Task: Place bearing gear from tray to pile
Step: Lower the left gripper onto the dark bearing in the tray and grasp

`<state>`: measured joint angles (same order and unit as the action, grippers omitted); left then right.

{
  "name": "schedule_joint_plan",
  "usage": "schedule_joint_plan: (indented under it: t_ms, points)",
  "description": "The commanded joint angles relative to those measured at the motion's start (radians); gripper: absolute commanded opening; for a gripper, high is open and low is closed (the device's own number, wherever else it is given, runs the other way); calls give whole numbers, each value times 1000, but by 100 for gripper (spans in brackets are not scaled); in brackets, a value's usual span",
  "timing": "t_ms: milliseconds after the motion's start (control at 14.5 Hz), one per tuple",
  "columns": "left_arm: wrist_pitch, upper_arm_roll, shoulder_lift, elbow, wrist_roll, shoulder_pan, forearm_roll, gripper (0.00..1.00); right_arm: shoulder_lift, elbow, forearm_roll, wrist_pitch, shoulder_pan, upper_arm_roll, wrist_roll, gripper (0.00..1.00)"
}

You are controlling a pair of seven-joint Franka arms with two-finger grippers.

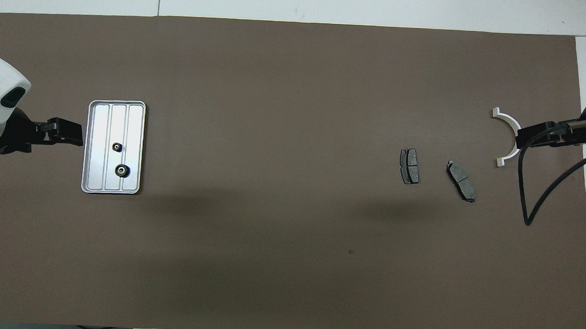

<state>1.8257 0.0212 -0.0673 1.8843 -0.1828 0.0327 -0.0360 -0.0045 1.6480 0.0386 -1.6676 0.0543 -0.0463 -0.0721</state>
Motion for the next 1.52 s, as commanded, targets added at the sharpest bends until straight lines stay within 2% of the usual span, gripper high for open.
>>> schedule_joint_plan:
  t_ms: [0, 415, 484, 553, 830, 1037, 1314, 1452]
  points:
    - [58, 8, 42, 35, -137, 1, 2, 100, -18, 22, -20, -24, 9, -1, -17, 100]
    - [326, 8, 87, 225, -218, -14, 2, 100, -18, 24, -20, -23, 9, -1, -15, 100]
    - [355, 8, 89, 251, -218, -17, 2, 96, -20, 24, -20, -21, 6, -1, -15, 100]
    - [357, 8, 101, 260, -218, -20, 2, 87, -20, 24, -20, -18, 4, -3, -14, 100]
    - [401, 8, 116, 305, -202, -22, 2, 78, -20, 27, -22, -23, 16, -1, -18, 100]
    - [457, 8, 129, 349, -192, -19, 1, 78, -20, 29, -22, -23, 18, -1, -22, 100]
    - [514, 8, 178, 360, -146, -28, 1, 77, -23, 33, -22, -26, 15, -1, -17, 100]
    - [533, 8, 195, 360, -104, -48, 1, 73, -23, 33, -22, -24, 12, -1, -18, 100]
